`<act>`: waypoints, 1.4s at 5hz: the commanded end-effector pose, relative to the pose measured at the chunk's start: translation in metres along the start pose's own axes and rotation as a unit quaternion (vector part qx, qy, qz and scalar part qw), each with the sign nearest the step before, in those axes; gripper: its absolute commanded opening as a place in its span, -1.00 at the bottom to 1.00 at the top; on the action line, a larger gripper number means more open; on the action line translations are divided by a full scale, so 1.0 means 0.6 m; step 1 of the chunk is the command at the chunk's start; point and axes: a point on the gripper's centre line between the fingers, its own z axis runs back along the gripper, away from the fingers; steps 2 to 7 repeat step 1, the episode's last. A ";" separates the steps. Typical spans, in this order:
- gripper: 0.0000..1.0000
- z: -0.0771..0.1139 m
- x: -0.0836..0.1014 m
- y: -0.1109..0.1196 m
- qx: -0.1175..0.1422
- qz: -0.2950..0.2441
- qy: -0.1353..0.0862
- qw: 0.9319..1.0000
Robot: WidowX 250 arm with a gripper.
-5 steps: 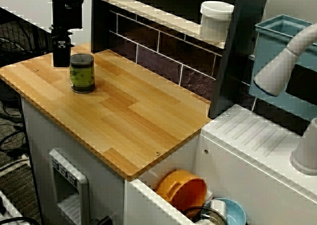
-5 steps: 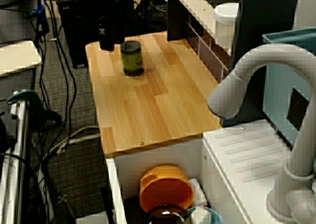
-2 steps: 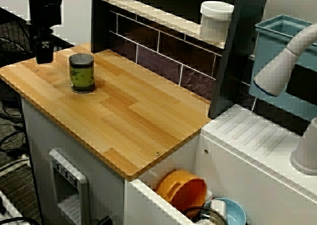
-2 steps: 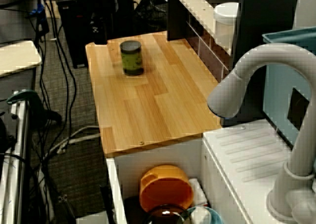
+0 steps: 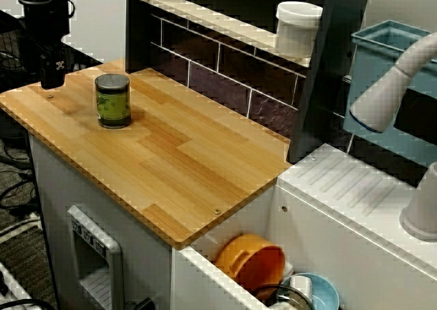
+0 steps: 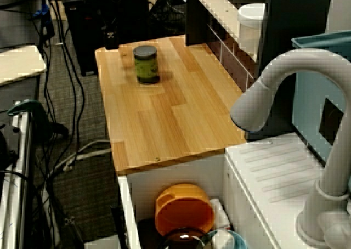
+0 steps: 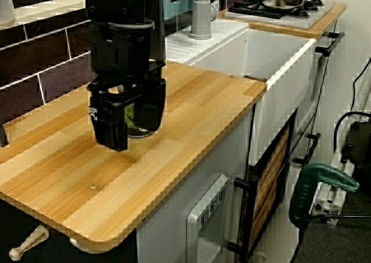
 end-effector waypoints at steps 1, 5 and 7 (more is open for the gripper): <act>1.00 0.040 0.017 0.022 0.004 0.145 -0.032 0.989; 1.00 0.040 0.017 0.022 0.004 0.145 -0.032 0.989; 1.00 0.040 0.017 0.022 0.004 0.145 -0.032 0.989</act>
